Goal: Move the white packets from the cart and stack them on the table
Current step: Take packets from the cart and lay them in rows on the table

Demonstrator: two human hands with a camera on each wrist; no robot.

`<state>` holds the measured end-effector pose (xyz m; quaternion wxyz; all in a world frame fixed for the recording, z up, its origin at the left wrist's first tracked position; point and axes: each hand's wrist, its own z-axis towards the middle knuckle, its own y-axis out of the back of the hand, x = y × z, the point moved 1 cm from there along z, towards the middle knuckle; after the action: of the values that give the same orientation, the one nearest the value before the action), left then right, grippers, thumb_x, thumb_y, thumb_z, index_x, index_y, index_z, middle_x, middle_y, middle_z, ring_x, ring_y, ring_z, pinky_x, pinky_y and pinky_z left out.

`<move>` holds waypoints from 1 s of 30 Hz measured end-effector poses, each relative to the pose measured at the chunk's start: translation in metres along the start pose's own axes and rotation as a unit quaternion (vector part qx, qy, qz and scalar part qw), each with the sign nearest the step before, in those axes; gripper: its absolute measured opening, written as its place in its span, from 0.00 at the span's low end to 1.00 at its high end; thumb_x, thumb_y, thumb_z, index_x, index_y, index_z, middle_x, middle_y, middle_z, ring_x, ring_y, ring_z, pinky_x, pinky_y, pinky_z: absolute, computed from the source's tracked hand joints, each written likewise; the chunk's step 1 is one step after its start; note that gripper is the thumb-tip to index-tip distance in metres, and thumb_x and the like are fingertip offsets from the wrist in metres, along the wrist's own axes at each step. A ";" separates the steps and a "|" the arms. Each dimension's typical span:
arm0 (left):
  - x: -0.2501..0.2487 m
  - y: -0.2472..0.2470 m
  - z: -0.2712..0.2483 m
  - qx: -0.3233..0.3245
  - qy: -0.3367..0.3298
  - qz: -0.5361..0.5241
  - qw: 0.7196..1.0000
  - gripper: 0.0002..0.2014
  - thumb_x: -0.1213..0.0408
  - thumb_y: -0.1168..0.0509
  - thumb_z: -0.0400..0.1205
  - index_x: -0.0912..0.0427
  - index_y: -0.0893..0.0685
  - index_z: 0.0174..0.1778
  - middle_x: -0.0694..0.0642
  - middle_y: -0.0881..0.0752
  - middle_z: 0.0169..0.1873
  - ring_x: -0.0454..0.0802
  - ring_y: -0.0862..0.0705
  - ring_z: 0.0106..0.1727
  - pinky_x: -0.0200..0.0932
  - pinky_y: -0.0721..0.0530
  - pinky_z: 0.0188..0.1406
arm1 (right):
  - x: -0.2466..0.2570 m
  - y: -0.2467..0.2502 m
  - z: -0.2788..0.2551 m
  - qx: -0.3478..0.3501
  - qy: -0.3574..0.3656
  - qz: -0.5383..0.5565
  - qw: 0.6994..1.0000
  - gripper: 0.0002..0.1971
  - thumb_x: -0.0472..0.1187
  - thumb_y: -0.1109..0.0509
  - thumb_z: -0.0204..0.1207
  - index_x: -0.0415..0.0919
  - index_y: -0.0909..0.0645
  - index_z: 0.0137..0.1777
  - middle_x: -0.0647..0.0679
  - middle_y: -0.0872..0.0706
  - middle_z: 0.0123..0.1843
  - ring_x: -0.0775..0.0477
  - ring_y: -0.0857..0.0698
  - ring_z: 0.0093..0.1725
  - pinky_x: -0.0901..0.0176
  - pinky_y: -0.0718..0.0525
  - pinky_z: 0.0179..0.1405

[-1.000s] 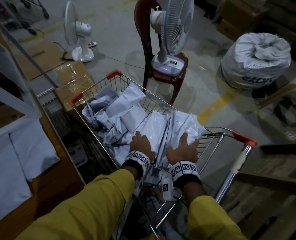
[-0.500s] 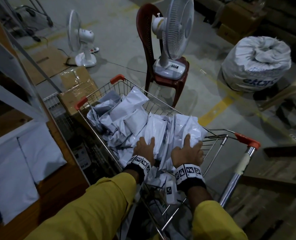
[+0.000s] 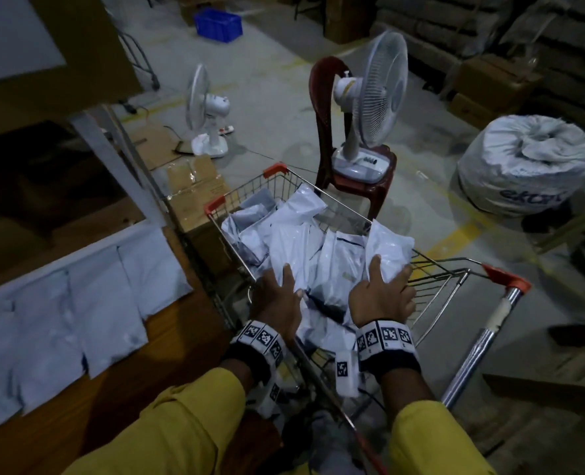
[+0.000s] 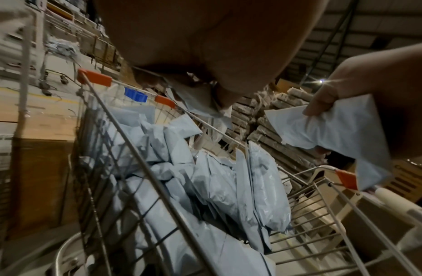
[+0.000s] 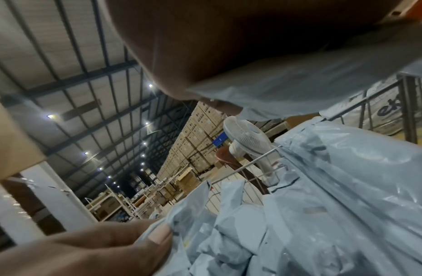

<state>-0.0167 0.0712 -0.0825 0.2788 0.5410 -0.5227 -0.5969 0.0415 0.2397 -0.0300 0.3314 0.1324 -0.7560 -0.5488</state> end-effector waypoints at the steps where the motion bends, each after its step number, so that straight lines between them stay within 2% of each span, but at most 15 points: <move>1: 0.006 0.008 -0.010 0.024 0.019 -0.031 0.999 0.30 0.49 0.49 0.90 0.55 0.44 0.88 0.76 0.45 0.82 0.76 0.41 0.82 0.66 0.34 0.79 | 0.003 0.001 -0.012 -0.001 0.008 0.001 1.000 0.30 0.47 0.40 0.82 0.60 0.38 0.84 0.35 0.54 0.88 0.28 0.38 0.77 0.35 0.39 0.75; 3: 0.021 0.022 -0.033 0.068 0.046 -0.068 0.994 0.31 0.47 0.54 0.91 0.49 0.55 0.89 0.72 0.60 0.85 0.71 0.57 0.87 0.65 0.45 0.85 | 0.010 0.004 -0.039 -0.003 0.028 0.003 1.000 0.29 0.47 0.41 0.83 0.61 0.38 0.84 0.36 0.54 0.88 0.29 0.38 0.77 0.35 0.39 0.75; 4: 0.026 0.032 -0.047 0.052 0.049 -0.065 0.995 0.31 0.47 0.55 0.91 0.49 0.57 0.89 0.70 0.62 0.85 0.70 0.58 0.87 0.64 0.45 0.85 | 0.013 0.005 -0.053 -0.003 0.042 0.004 0.999 0.28 0.47 0.42 0.83 0.61 0.38 0.84 0.36 0.54 0.88 0.29 0.38 0.76 0.36 0.39 0.75; 5: 0.030 0.042 -0.062 0.029 0.047 -0.050 0.997 0.31 0.46 0.55 0.91 0.49 0.56 0.89 0.70 0.62 0.85 0.71 0.55 0.87 0.63 0.42 0.84 | 0.017 0.005 -0.067 -0.002 0.057 0.005 0.998 0.28 0.48 0.42 0.84 0.61 0.38 0.84 0.36 0.53 0.88 0.29 0.37 0.76 0.37 0.38 0.74; 7: 0.042 0.057 -0.091 -0.018 0.058 -0.016 0.998 0.31 0.46 0.54 0.91 0.51 0.52 0.89 0.70 0.57 0.85 0.71 0.45 0.85 0.61 0.34 0.81 | 0.025 0.005 -0.095 0.007 0.084 0.004 0.996 0.28 0.48 0.42 0.84 0.63 0.37 0.84 0.36 0.52 0.88 0.30 0.37 0.76 0.38 0.38 0.74; 9: 0.057 0.064 -0.120 -0.040 0.082 0.016 0.996 0.31 0.46 0.52 0.90 0.51 0.49 0.89 0.71 0.50 0.84 0.71 0.39 0.81 0.60 0.31 0.77 | 0.032 0.004 -0.121 0.016 0.112 0.004 0.994 0.27 0.47 0.42 0.85 0.64 0.36 0.83 0.37 0.51 0.88 0.30 0.37 0.76 0.39 0.38 0.74; 12: 0.085 0.066 -0.158 -0.069 0.080 0.045 0.993 0.31 0.47 0.50 0.89 0.50 0.45 0.88 0.70 0.35 0.76 0.67 0.30 0.71 0.58 0.26 0.71 | 0.041 -0.001 -0.152 0.029 0.161 0.001 0.987 0.27 0.47 0.41 0.85 0.65 0.36 0.83 0.38 0.51 0.88 0.30 0.38 0.76 0.39 0.39 0.75; 15: 0.109 0.066 -0.194 -0.104 0.083 0.051 0.990 0.32 0.49 0.45 0.87 0.50 0.41 0.88 0.66 0.29 0.67 0.64 0.26 0.61 0.57 0.22 0.63 | 0.046 -0.006 -0.177 0.054 0.191 -0.014 0.980 0.27 0.48 0.42 0.85 0.65 0.37 0.84 0.38 0.51 0.88 0.30 0.40 0.78 0.37 0.41 0.78; 17: 0.120 0.068 -0.217 -0.127 0.106 0.043 0.985 0.32 0.50 0.43 0.86 0.52 0.39 0.87 0.66 0.28 0.64 0.65 0.26 0.58 0.57 0.22 0.59 | 0.049 -0.010 -0.193 0.080 0.218 -0.027 0.972 0.27 0.49 0.42 0.85 0.65 0.38 0.84 0.37 0.52 0.89 0.29 0.42 0.80 0.37 0.42 0.78; 21: 0.132 0.069 -0.261 -0.124 0.186 0.052 0.973 0.31 0.49 0.46 0.88 0.53 0.42 0.88 0.68 0.32 0.72 0.64 0.28 0.66 0.58 0.25 0.66 | 0.050 -0.018 -0.226 0.129 0.276 -0.065 0.950 0.26 0.50 0.45 0.85 0.66 0.40 0.84 0.36 0.52 0.88 0.31 0.42 0.80 0.37 0.40 0.78; 24: 0.143 0.063 -0.299 -0.115 0.247 0.035 0.962 0.30 0.49 0.47 0.89 0.52 0.43 0.88 0.69 0.35 0.78 0.67 0.31 0.74 0.61 0.26 0.71 | 0.044 -0.028 -0.254 0.111 0.323 -0.086 0.936 0.27 0.51 0.41 0.83 0.65 0.36 0.82 0.35 0.48 0.87 0.30 0.38 0.78 0.37 0.37 0.76; 27: 0.154 0.055 -0.334 -0.137 0.290 0.045 0.946 0.29 0.51 0.42 0.88 0.55 0.34 0.86 0.73 0.31 0.77 0.73 0.26 0.73 0.65 0.24 0.68 | 0.031 -0.043 -0.273 0.144 0.353 -0.122 0.916 0.28 0.52 0.42 0.84 0.63 0.39 0.84 0.35 0.51 0.88 0.29 0.42 0.81 0.37 0.39 0.77; 30: 0.166 0.045 -0.366 -0.101 0.347 0.034 0.932 0.29 0.48 0.44 0.89 0.51 0.38 0.86 0.68 0.34 0.79 0.68 0.32 0.76 0.61 0.30 0.71 | 0.014 -0.064 -0.294 0.185 0.369 -0.143 0.899 0.30 0.57 0.44 0.85 0.61 0.44 0.86 0.35 0.57 0.88 0.29 0.49 0.85 0.35 0.43 0.80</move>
<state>0.2731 -0.2099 -0.0516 0.5156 0.6655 -0.3485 -0.4121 0.2103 -0.0097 -0.0311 0.4739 0.4915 -0.6402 -0.3522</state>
